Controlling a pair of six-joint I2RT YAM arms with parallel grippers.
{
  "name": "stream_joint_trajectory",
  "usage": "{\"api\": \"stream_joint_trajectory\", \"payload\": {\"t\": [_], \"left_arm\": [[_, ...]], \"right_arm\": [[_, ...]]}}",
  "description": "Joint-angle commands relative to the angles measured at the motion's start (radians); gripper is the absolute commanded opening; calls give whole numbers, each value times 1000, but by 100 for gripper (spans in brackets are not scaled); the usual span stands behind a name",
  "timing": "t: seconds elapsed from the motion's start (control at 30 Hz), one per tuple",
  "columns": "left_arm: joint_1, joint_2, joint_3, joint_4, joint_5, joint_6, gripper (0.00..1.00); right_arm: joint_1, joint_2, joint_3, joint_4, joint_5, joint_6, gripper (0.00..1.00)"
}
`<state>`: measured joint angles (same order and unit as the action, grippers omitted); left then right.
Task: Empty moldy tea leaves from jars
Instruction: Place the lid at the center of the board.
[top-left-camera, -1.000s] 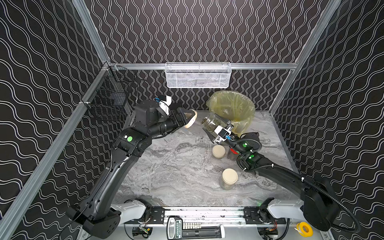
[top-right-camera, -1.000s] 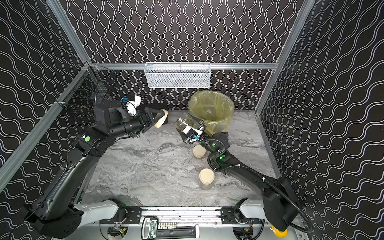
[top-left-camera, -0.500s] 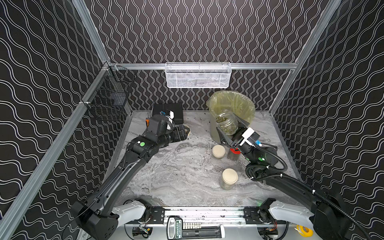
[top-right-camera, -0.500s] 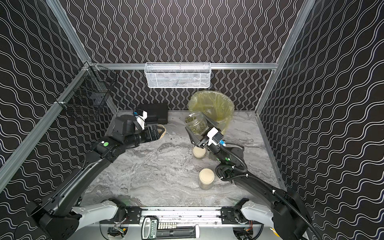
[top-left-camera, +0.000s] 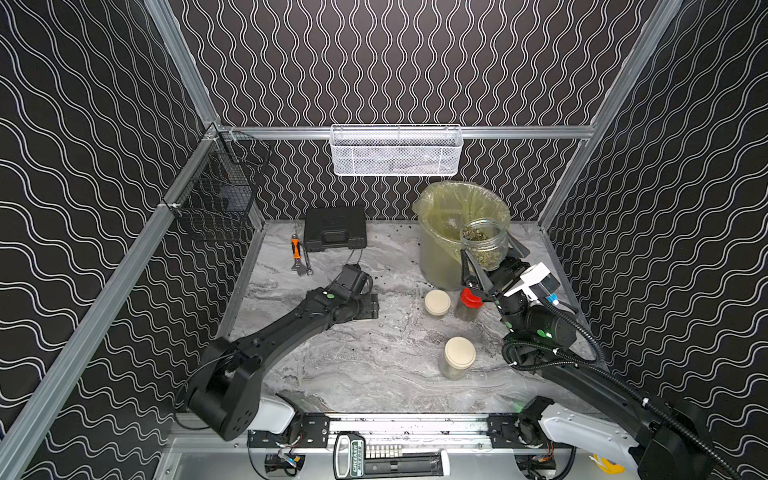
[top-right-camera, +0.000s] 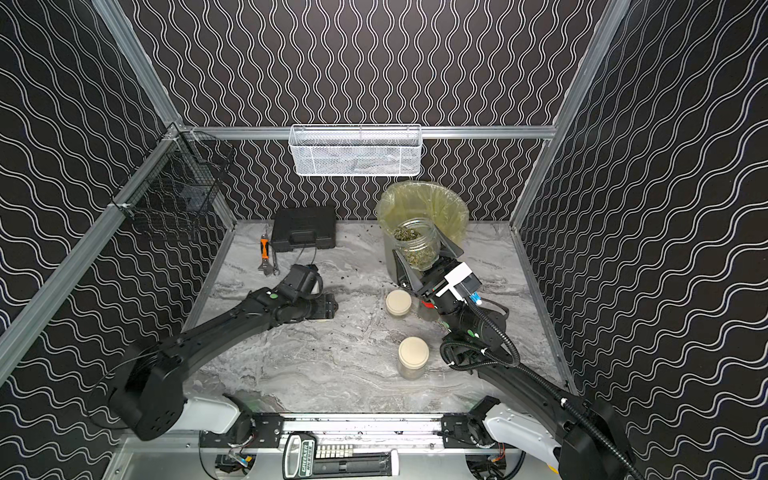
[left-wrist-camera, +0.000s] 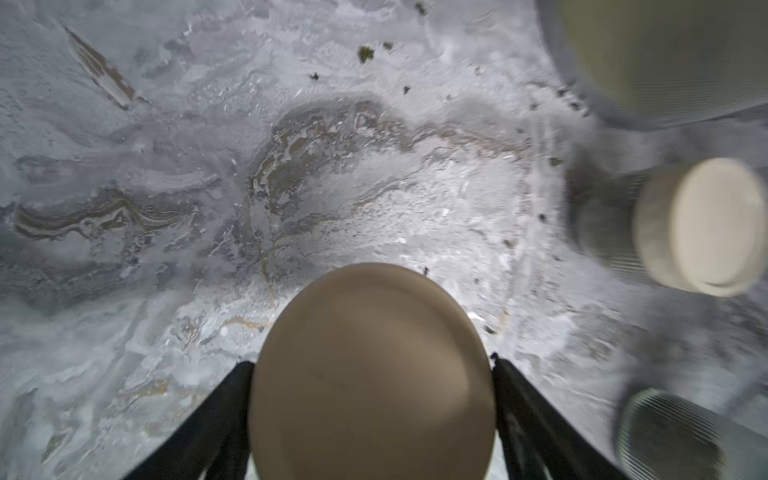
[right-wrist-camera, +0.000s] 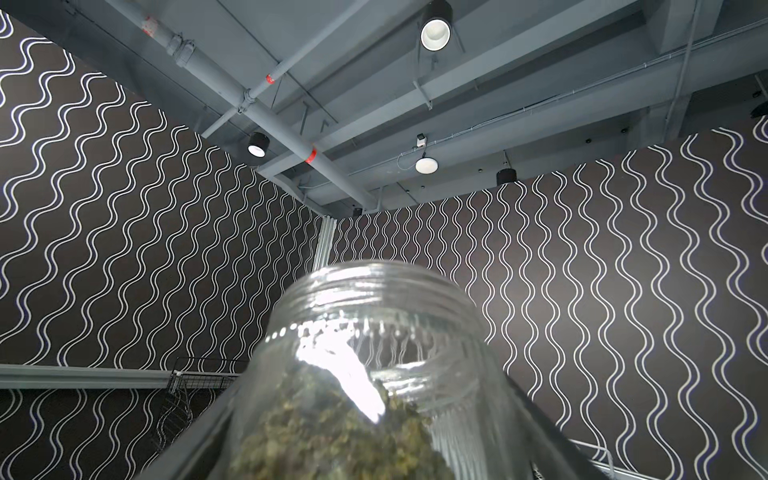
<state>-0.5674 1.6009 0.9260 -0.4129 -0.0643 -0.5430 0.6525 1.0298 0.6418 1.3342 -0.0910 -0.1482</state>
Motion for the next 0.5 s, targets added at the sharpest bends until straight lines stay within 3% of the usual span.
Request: {"api": "stream_joint_trajectory", "payload": {"t": [0.0, 0.27, 0.47], "left_arm": [[-11, 46, -17, 88, -74, 15, 48], [-20, 139, -56, 180, -118, 22, 54], [-21, 188, -91, 234, -123, 10, 65]], "right_arm": [[-2, -9, 10, 4, 13, -16, 20], [-13, -23, 15, -61, 27, -13, 20], [-24, -34, 28, -121, 39, -11, 20]]}}
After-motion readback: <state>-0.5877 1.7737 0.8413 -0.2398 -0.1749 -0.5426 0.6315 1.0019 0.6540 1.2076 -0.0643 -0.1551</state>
